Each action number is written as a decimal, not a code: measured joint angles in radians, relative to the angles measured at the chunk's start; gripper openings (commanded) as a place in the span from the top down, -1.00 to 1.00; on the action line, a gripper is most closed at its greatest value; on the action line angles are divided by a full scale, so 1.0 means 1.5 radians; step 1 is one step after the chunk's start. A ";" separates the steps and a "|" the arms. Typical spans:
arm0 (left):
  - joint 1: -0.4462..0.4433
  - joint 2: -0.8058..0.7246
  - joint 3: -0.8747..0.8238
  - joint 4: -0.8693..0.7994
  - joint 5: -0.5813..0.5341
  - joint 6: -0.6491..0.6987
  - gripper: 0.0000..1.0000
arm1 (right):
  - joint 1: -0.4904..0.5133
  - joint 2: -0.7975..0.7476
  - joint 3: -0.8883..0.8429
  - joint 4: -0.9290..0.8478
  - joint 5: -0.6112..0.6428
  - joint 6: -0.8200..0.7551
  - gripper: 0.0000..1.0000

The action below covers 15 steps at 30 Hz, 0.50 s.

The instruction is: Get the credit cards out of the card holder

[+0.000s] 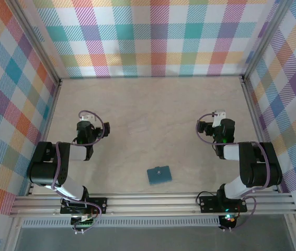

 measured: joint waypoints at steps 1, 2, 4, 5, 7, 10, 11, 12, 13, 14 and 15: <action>0.000 0.000 0.000 0.000 0.000 0.000 -1.00 | -0.001 0.000 0.000 0.000 -0.001 0.000 -0.99; 0.000 0.000 0.000 0.000 0.000 0.000 -1.00 | -0.001 0.000 0.000 0.000 -0.003 0.000 -0.99; 0.000 0.000 0.000 0.000 0.000 0.000 -1.00 | -0.001 0.000 0.000 0.000 -0.007 0.000 -0.99; 0.000 0.000 0.000 0.000 0.000 0.000 -1.00 | -0.001 0.000 0.000 0.000 -0.008 0.000 -0.99; 0.000 0.000 0.000 0.000 0.000 0.000 -1.00 | -0.001 0.000 0.000 0.000 -0.009 0.000 -0.99; 0.000 0.000 0.000 0.000 0.000 0.000 -1.00 | -0.001 0.000 0.000 0.000 -0.010 0.000 -0.99; 0.000 0.000 0.000 0.000 0.000 0.000 -1.00 | -0.001 0.000 0.000 0.000 -0.010 0.000 -0.99; 0.000 0.000 0.000 0.000 0.000 0.000 -1.00 | -0.001 0.000 0.000 0.000 -0.010 0.000 -0.99; 0.000 0.000 0.000 0.000 0.000 0.000 -1.00 | -0.001 0.000 0.000 0.000 -0.010 0.000 -0.99; 0.000 0.000 0.000 0.000 0.000 0.000 -1.00 | -0.001 0.000 0.000 0.000 -0.010 0.000 -0.99; 0.000 0.000 0.000 0.000 0.000 0.000 -1.00 | -0.001 0.000 0.000 0.000 -0.010 0.000 -0.99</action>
